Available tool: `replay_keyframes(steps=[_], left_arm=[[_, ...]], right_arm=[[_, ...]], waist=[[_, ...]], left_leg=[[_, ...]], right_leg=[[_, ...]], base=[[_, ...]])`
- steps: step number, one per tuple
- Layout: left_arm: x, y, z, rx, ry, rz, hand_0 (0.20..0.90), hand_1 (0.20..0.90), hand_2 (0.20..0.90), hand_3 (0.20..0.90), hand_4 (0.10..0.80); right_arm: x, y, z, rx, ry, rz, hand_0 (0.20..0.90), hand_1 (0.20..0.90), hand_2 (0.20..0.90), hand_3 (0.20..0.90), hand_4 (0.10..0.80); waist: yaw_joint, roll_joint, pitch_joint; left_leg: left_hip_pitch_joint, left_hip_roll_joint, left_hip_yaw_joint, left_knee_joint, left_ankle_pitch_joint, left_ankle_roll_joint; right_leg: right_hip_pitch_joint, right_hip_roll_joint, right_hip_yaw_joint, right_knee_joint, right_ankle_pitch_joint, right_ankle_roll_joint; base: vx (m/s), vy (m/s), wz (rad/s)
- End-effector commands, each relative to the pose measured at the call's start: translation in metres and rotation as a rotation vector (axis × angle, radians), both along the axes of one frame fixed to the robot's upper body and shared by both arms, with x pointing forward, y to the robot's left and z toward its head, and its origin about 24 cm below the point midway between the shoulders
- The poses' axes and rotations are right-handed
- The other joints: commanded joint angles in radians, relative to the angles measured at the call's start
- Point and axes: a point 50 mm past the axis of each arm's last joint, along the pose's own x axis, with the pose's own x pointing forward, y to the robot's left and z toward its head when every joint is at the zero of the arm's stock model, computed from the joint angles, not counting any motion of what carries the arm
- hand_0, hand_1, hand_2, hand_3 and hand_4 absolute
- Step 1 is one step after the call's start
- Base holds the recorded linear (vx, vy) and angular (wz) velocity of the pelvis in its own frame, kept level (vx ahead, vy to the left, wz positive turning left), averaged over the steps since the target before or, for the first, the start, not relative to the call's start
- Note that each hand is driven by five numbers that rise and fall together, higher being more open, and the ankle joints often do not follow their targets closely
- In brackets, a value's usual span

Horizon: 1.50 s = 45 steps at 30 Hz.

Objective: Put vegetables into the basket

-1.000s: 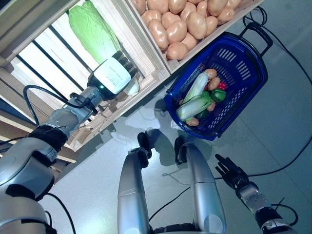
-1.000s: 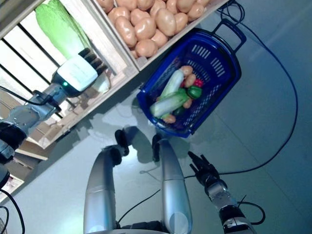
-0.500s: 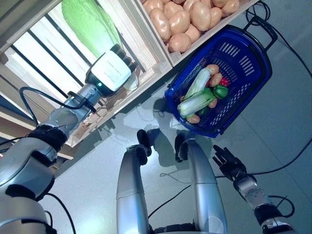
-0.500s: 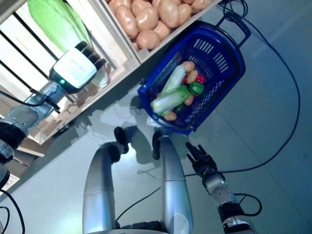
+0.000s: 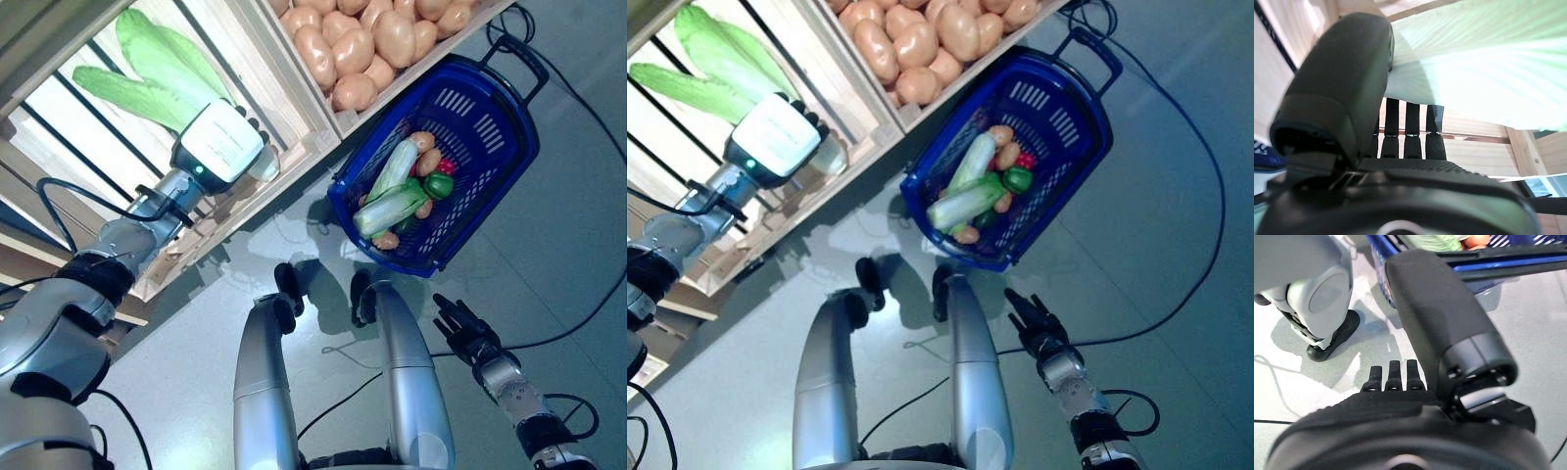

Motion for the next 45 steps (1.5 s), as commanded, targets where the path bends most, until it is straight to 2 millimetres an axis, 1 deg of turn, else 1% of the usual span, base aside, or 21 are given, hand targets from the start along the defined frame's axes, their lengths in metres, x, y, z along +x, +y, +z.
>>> replay_keyframes(steps=[1,3,7,9,10,11,13,17,19,20,21,23,24,27,29,31,32,36,39,40,45], left_arm=[[-0.011,0.013,0.045,-0.233,-0.255,-0.079,0.3,0.3,0.3,0.3,0.4],[-0.014,0.016,0.043,-0.288,-0.28,-0.092,0.3,0.3,0.3,0.3,0.4],[-0.023,0.014,0.036,-0.427,-0.322,-0.162,0.3,0.3,0.3,0.3,0.4],[-0.029,0.012,0.026,-0.51,-0.332,-0.197,0.3,0.3,0.3,0.3,0.4],[-0.031,0.01,0.022,-0.531,-0.338,-0.208,0.3,0.3,0.3,0.3,0.4],[-0.033,0.01,0.02,-0.543,-0.342,-0.214,0.3,0.3,0.3,0.3,0.4],[-0.043,0.011,0.006,-0.654,-0.365,-0.238,0.3,0.3,0.3,0.3,0.4],[-0.059,0.007,-0.014,-0.802,-0.394,-0.281,0.3,0.3,0.3,0.3,0.4],[-0.064,0.007,-0.02,-0.874,-0.399,-0.291,0.3,0.3,0.3,0.3,0.4],[-0.07,0.003,-0.028,-0.961,-0.386,-0.319,0.3,0.3,0.3,0.3,0.4],[-0.074,0.0,-0.031,-1.003,-0.38,-0.348,0.3,0.3,0.3,0.3,0.4],[-0.084,-0.011,-0.037,-1.088,-0.332,-0.426,0.3,0.3,0.3,0.3,0.4],[-0.085,-0.011,-0.037,-1.095,-0.332,-0.435,0.3,0.3,0.3,0.3,0.4],[-0.1,-0.019,-0.038,-1.343,-0.231,-0.565,0.3,0.3,0.3,0.3,0.4],[-0.108,-0.022,-0.041,-1.465,-0.16,-0.624,0.3,0.3,0.3,0.3,0.4],[-0.111,-0.027,-0.044,-1.53,-0.1,-0.666,0.3,0.3,0.3,0.3,0.4],[-0.116,-0.031,-0.045,-1.595,-0.042,-0.704,0.3,0.3,0.3,0.3,0.4],[-0.121,-0.037,-0.046,-1.736,0.076,-0.769,0.3,0.3,0.3,0.3,0.4],[-0.122,-0.038,-0.046,-1.804,0.12,-0.803,0.3,0.3,0.3,0.3,0.4],[-0.123,-0.038,-0.047,-1.87,0.183,-0.837,0.3,0.3,0.3,0.3,0.4],[-0.122,-0.04,-0.056,-2.023,0.334,-0.881,0.3,0.3,0.3,0.3,0.4]], right_arm=[[-0.012,-0.011,0.006,-0.037,-0.049,-0.065,0.9,0.9,0.9,0.9,0.8],[-0.013,-0.01,0.005,-0.042,-0.048,-0.064,0.9,0.9,0.9,0.9,0.8],[-0.016,-0.005,0.001,-0.055,-0.047,-0.073,0.9,0.9,0.9,0.9,0.8],[-0.017,-0.001,0.0,-0.074,-0.05,-0.064,0.9,0.9,0.9,0.9,0.8],[-0.016,0.002,0.001,-0.074,-0.05,-0.062,0.9,0.9,0.9,0.9,0.8],[-0.016,0.003,0.001,-0.074,-0.05,-0.062,0.9,0.9,0.9,0.9,0.8],[-0.02,0.006,-0.001,-0.076,-0.051,-0.074,0.9,0.9,0.9,0.9,0.8],[-0.023,0.01,-0.003,-0.113,-0.053,-0.077,0.9,0.9,0.9,0.9,0.8],[-0.024,0.011,-0.003,-0.11,-0.054,-0.082,0.9,0.9,0.9,0.9,0.8],[-0.025,0.012,-0.005,-0.114,-0.049,-0.095,0.9,0.9,0.9,0.9,0.8],[-0.026,0.013,-0.005,-0.116,-0.053,-0.1,0.9,0.9,0.9,0.9,0.8],[-0.029,0.014,-0.006,-0.139,-0.052,-0.103,0.9,0.9,0.9,0.9,0.8],[-0.029,0.014,-0.007,-0.14,-0.051,-0.103,0.9,0.9,0.9,0.9,0.8],[-0.038,0.017,-0.013,-0.153,-0.033,-0.119,0.9,0.9,0.9,0.9,0.8],[-0.045,0.016,-0.019,-0.154,-0.01,-0.134,0.9,0.9,0.9,0.9,0.8],[-0.05,0.017,-0.024,-0.146,0.008,-0.145,0.9,0.9,0.9,0.9,0.8],[-0.055,0.018,-0.028,-0.148,0.026,-0.148,0.9,0.9,0.9,0.9,0.8],[-0.061,0.019,-0.034,-0.147,0.057,-0.157,0.9,0.9,0.9,0.9,0.8],[-0.064,0.02,-0.036,-0.144,0.064,-0.162,0.9,0.9,0.9,0.9,0.8],[-0.067,0.021,-0.038,-0.149,0.071,-0.16,0.9,0.9,0.9,0.9,0.8],[-0.073,0.025,-0.042,-0.162,0.088,-0.148,0.9,0.9,0.9,0.9,0.8]], waist=[[-0.004,0.001,-0.003],[-0.003,0.001,-0.003],[0.015,0.002,-0.023],[0.028,0.002,-0.037],[0.03,0.001,-0.042],[0.033,0.001,-0.046],[0.052,0.001,-0.062],[0.08,-0.001,-0.079],[0.089,-0.001,-0.086],[0.102,-0.001,-0.099],[0.108,0.001,-0.104],[0.124,0.004,-0.12],[0.125,0.005,-0.121],[0.148,0.014,-0.161],[0.16,0.017,-0.186],[0.168,0.018,-0.208],[0.175,0.018,-0.233],[0.188,0.024,-0.293],[0.195,0.026,-0.315],[0.199,0.026,-0.333],[0.201,0.029,-0.374]], left_leg=[[0.166,0.022,0.006,-0.045,-0.112,-0.046],[0.19,0.02,0.006,-0.072,-0.097,-0.052],[0.278,-0.004,0.005,-0.202,-0.042,-0.073],[0.319,-0.018,0.007,-0.27,-0.011,-0.085],[0.324,-0.021,0.015,-0.3,0.023,-0.079],[0.332,-0.024,0.015,-0.313,0.028,-0.08],[0.383,-0.039,0.008,-0.387,0.053,-0.086],[0.448,-0.055,-0.004,-0.492,0.09,-0.094],[0.469,-0.054,-0.005,-0.523,0.1,-0.098],[0.496,-0.06,-0.013,-0.561,0.111,-0.099],[0.512,-0.062,-0.018,-0.585,0.117,-0.1],[0.55,-0.067,-0.032,-0.625,0.127,-0.103],[0.553,-0.068,-0.033,-0.627,0.127,-0.103],[0.627,-0.08,-0.055,-0.69,0.135,-0.103],[0.666,-0.084,-0.067,-0.712,0.134,-0.104],[0.697,-0.088,-0.079,-0.738,0.136,-0.102],[0.732,-0.09,-0.087,-0.767,0.14,-0.1],[0.789,-0.092,-0.108,-0.827,0.154,-0.101],[0.811,-0.093,-0.116,-0.843,0.155,-0.101],[0.829,-0.093,-0.117,-0.844,0.147,-0.099],[0.872,-0.093,-0.118,-0.857,0.136,-0.091]], right_leg=[[0.153,0.014,0.01,-0.215,0.135,0.025],[0.178,0.015,0.01,-0.241,0.143,0.027],[0.277,0.02,-0.001,-0.372,0.171,0.03],[0.328,0.025,-0.011,-0.441,0.186,0.032],[0.335,0.026,-0.02,-0.473,0.213,0.024],[0.345,0.026,-0.022,-0.487,0.216,0.024],[0.401,0.02,-0.042,-0.556,0.228,0.03],[0.481,0.017,-0.072,-0.653,0.247,0.04],[0.507,0.019,-0.084,-0.683,0.251,0.039],[0.538,0.019,-0.093,-0.718,0.258,0.045],[0.558,0.021,-0.102,-0.735,0.258,0.045],[0.605,0.022,-0.115,-0.773,0.261,0.048],[0.609,0.022,-0.116,-0.776,0.261,0.048],[0.694,0.019,-0.139,-0.828,0.262,0.055],[0.743,0.017,-0.151,-0.854,0.263,0.058],[0.777,0.017,-0.155,-0.877,0.266,0.061],[0.813,0.018,-0.161,-0.904,0.272,0.065],[0.876,0.021,-0.173,-0.961,0.294,0.073],[0.899,0.023,-0.177,-0.976,0.297,0.074],[0.915,0.021,-0.183,-0.977,0.293,0.075],[0.948,0.021,-0.192,-0.985,0.292,0.077]], base=[[0.02,-0.048,-0.09],[0.016,-0.043,-0.05],[0.037,-0.074,0.08],[-0.002,-0.082,0.16],[-0.049,-0.061,0.08],[-0.032,-0.082,0.06],[0.045,-0.076,0.06],[0.037,-0.075,0.05],[0.027,-0.077,0.1],[0.031,-0.072,0.09],[0.043,-0.098,0.17],[0.031,-0.072,0.21],[0.051,-0.059,0.15],[0.079,-0.044,0.14],[0.126,-0.031,0.17],[0.143,-0.035,0.2],[0.184,-0.036,0.17],[0.14,-0.015,0.18],[0.087,-0.01,0.14],[0.082,-0.001,0.11],[0.08,0.005,0.09]])
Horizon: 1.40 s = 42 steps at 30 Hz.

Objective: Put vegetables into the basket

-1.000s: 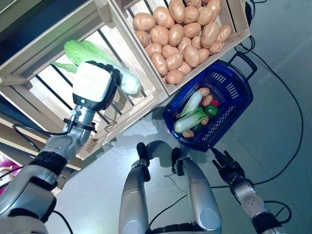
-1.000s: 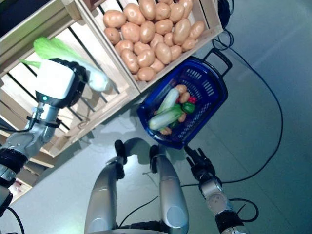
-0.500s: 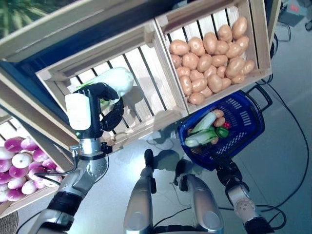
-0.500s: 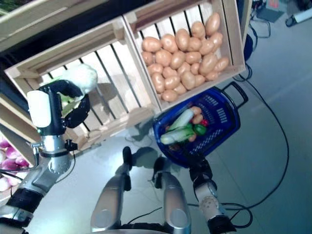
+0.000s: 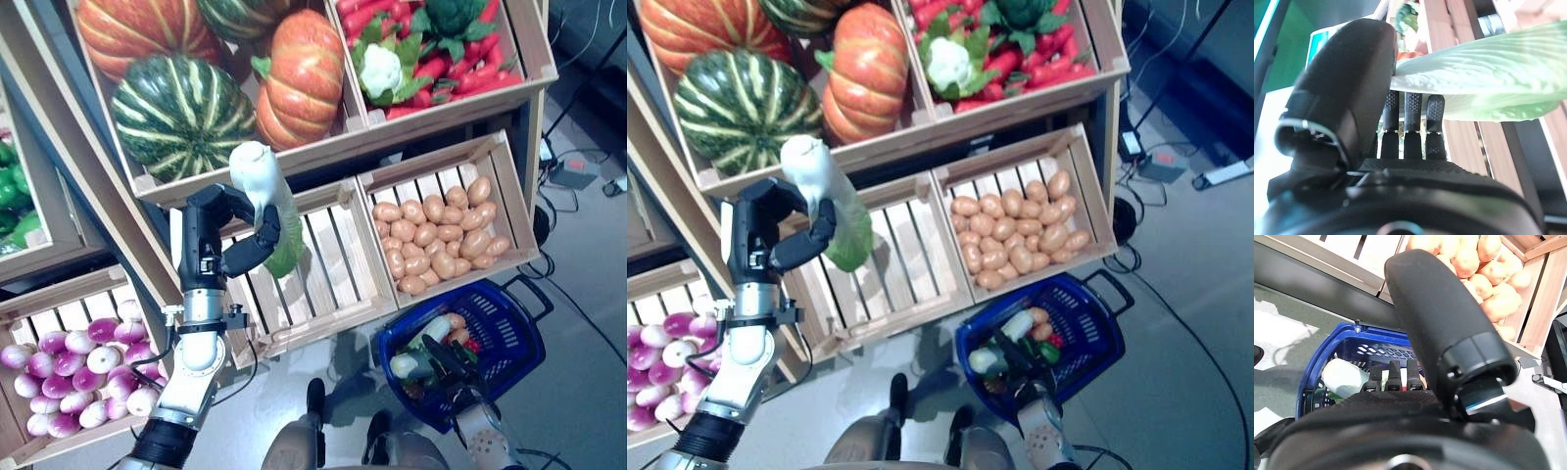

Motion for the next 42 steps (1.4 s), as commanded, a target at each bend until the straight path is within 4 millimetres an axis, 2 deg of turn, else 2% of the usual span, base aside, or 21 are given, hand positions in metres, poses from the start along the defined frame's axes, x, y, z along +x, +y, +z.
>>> replay_keyframes(steps=[1,7,8,11,18,20,21,25,30,38,42], left_arm=[[-0.003,0.001,0.043,-0.116,-0.224,-0.104,0.3,0.3,0.3,0.3,0.4],[-0.003,-0.009,0.034,-0.332,-0.153,-0.346,0.3,0.3,0.3,0.3,0.4],[-0.004,-0.012,0.031,-0.389,-0.14,-0.416,0.3,0.3,0.3,0.3,0.4],[-0.004,-0.015,0.029,-0.436,-0.127,-0.477,0.3,0.3,0.3,0.3,0.4],[0.001,-0.026,0.019,-0.573,-0.05,-0.672,0.3,0.3,0.3,0.3,0.4],[0.003,-0.03,0.015,-0.598,-0.006,-0.713,0.3,0.3,0.3,0.3,0.4],[0.003,-0.03,0.014,-0.599,-0.003,-0.713,0.3,0.3,0.3,0.3,0.4],[0.005,-0.03,0.009,-0.577,0.053,-0.722,0.3,0.3,0.3,0.3,0.4],[0.006,-0.028,0.005,-0.468,0.126,-0.731,0.3,0.3,0.3,0.3,0.4],[0.005,-0.028,0.0,-0.301,0.21,-0.774,0.3,0.3,0.3,0.3,0.4],[0.007,-0.025,0.002,-0.303,0.206,-0.801,0.3,0.3,0.3,0.3,0.4]], right_arm=[[0.001,-0.008,0.01,-0.073,-0.064,-0.052,0.9,0.9,0.9,0.9,0.8],[0.01,-0.007,0.027,-0.157,-0.167,0.04,0.9,0.9,0.9,0.9,0.8],[0.014,-0.007,0.037,-0.19,-0.222,0.085,0.9,0.9,0.9,0.9,0.8],[0.02,-0.008,0.048,-0.209,-0.296,0.144,0.9,0.9,0.9,0.9,0.8],[0.037,-0.01,0.088,-0.3,-0.55,0.422,0.9,0.9,0.9,0.9,0.8],[0.044,-0.016,0.109,-0.344,-0.644,0.511,0.9,0.9,0.9,0.9,0.8],[0.045,-0.017,0.11,-0.344,-0.649,0.513,0.9,0.9,0.9,0.9,0.8],[0.052,-0.02,0.139,-0.397,-0.756,0.631,0.9,0.9,0.9,0.9,0.8],[0.059,-0.019,0.169,-0.392,-0.852,0.778,0.9,0.9,0.9,0.9,0.8],[0.066,-0.005,0.185,-0.34,-0.876,0.948,0.9,0.9,0.9,0.9,0.8],[0.068,0.005,0.183,-0.294,-0.859,1.051,0.9,0.9,0.9,0.9,0.8]], waist=[[0.003,-0.039,-0.058],[-0.01,-0.044,-0.082],[-0.018,-0.047,-0.087],[-0.029,-0.048,-0.093],[-0.054,-0.062,-0.112],[-0.061,-0.069,-0.12],[-0.061,-0.069,-0.121],[-0.067,-0.076,-0.131],[-0.065,-0.082,-0.144],[-0.057,-0.084,-0.155],[-0.053,-0.084,-0.16]], left_leg=[[0.046,-0.016,0.008,-0.003,-0.097,-0.043],[0.095,-0.015,0.008,-0.037,-0.104,-0.036],[0.101,-0.013,0.014,-0.037,-0.108,-0.034],[0.108,-0.01,0.024,-0.037,-0.113,-0.032],[0.138,-0.006,0.048,-0.037,-0.132,-0.024],[0.147,-0.004,0.057,-0.037,-0.138,-0.023],[0.148,-0.004,0.057,-0.037,-0.138,-0.022],[0.154,-0.002,0.066,-0.037,-0.144,-0.02],[0.158,-0.001,0.076,-0.037,-0.149,-0.018],[0.163,0.003,0.087,-0.037,-0.151,-0.017],[0.167,0.003,0.087,-0.037,-0.153,-0.016]], right_leg=[[0.074,-0.034,0.021,-0.193,0.168,0.028],[0.107,-0.028,0.037,-0.245,0.197,0.037],[0.109,-0.029,0.043,-0.254,0.206,0.042],[0.108,-0.03,0.05,-0.252,0.209,0.045],[0.123,-0.026,0.071,-0.268,0.218,0.051],[0.129,-0.026,0.078,-0.277,0.226,0.056],[0.13,-0.026,0.079,-0.277,0.226,0.056],[0.134,-0.026,0.085,-0.286,0.232,0.062],[0.133,-0.03,0.088,-0.296,0.242,0.07],[0.129,-0.034,0.092,-0.296,0.248,0.078],[0.13,-0.035,0.093,-0.296,0.248,0.079]], base=[[0.071,0.0,0.04],[0.016,-0.002,0.01],[-0.017,-0.008,-0.04],[-0.015,0.005,-0.06],[0.004,-0.004,-0.11],[0.019,-0.012,-0.05],[0.014,-0.013,-0.06],[0.004,-0.007,-0.1],[-0.002,0.002,-0.07],[0.0,0.002,-0.01],[0.005,0.006,-0.01]])
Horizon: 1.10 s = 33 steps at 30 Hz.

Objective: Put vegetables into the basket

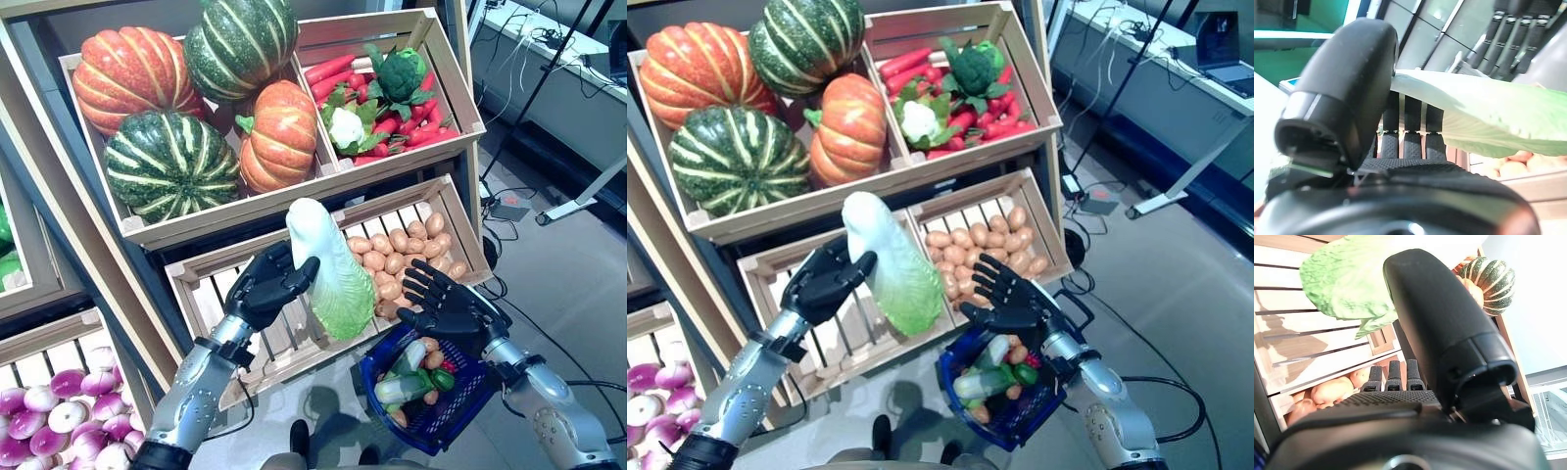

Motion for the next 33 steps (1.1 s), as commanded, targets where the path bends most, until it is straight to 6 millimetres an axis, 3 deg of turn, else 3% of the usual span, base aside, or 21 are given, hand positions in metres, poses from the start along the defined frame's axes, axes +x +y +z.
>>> replay_keyframes(steps=[1,10,23,33], left_arm=[[0.016,-0.009,0.042,-0.045,-0.245,-0.104,0.3,0.3,0.3,0.3,0.4],[0.014,-0.022,0.04,-0.076,-0.242,-0.174,0.3,0.3,0.3,0.3,0.4],[0.012,-0.034,0.039,-0.145,-0.24,-0.243,0.3,0.3,0.3,0.3,0.4],[0.011,-0.043,0.038,-0.15,-0.229,-0.263,0.3,0.3,0.3,0.3,0.4]], right_arm=[[0.017,0.022,0.043,0.051,-0.175,0.229,0.9,0.9,0.9,0.9,0.8],[0.019,0.04,0.037,0.081,-0.11,0.347,0.9,0.9,0.9,0.9,0.8],[0.023,0.052,0.033,0.076,-0.083,0.378,0.9,0.9,0.9,0.9,0.8],[0.042,0.038,0.031,0.008,-0.095,0.069,0.9,0.9,0.9,0.9,0.8]], waist=[[0.007,-0.023,-0.089],[0.014,-0.025,-0.099],[0.015,-0.028,-0.106],[0.013,-0.025,-0.105]], left_leg=[[0.073,0.006,0.022,0.001,-0.136,-0.039],[0.079,0.007,0.019,0.001,-0.139,-0.037],[0.092,0.007,0.019,0.001,-0.143,-0.035],[0.099,0.006,0.019,0.001,-0.145,-0.031]], right_leg=[[-0.018,-0.061,0.025,-0.07,0.125,0.053],[-0.014,-0.061,0.029,-0.07,0.122,0.055],[-0.006,-0.062,0.039,-0.07,0.12,0.058],[-0.005,-0.064,0.049,-0.07,0.123,0.061]], base=[[0.016,0.017,-0.04],[0.005,0.003,0.0],[0.0,0.0,0.0],[-0.001,0.001,0.0]])
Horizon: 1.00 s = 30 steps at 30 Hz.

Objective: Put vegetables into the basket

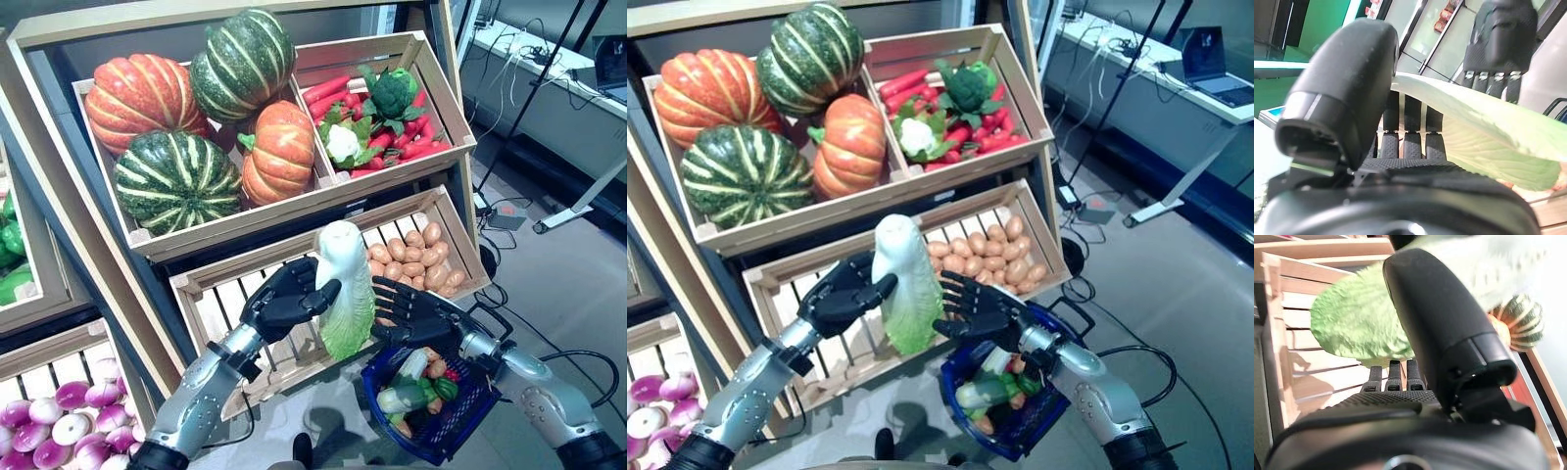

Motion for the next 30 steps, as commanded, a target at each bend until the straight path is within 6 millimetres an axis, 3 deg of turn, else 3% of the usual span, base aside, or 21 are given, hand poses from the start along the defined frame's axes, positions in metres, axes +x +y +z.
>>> replay_keyframes(steps=[1,15,30], left_arm=[[0.02,-0.02,0.048,-0.144,-0.25,-0.089,0.3,0.3,0.3,0.3,0.4],[0.023,-0.027,0.054,-0.168,-0.26,-0.119,0.3,0.3,0.3,0.3,0.4],[0.021,-0.028,0.047,-0.206,-0.222,-0.258,0.3,0.3,0.3,0.3,0.4]], right_arm=[[0.026,0.013,0.039,0.039,-0.218,-0.054,0.9,0.9,0.9,0.9,0.8],[0.031,0.019,0.036,0.03,-0.183,-0.093,0.9,0.9,0.9,0.9,0.8],[0.016,0.039,0.032,0.135,-0.026,0.41,0.9,0.9,0.9,0.9,0.8]], waist=[[0.008,-0.037,-0.06],[0.004,-0.035,-0.053],[0.018,-0.051,-0.071]], left_leg=[[0.079,0.006,0.007,0.002,-0.141,-0.034],[0.077,0.01,0.014,0.002,-0.138,-0.032],[0.08,0.015,0.006,0.002,-0.136,-0.041]], right_leg=[[-0.016,-0.064,0.031,-0.066,0.122,0.058],[-0.022,-0.063,0.041,-0.066,0.125,0.057],[-0.013,-0.063,0.027,-0.066,0.121,0.056]], base=[[-0.016,0.012,-0.06],[-0.005,0.002,-0.03],[0.0,0.0,0.0]])
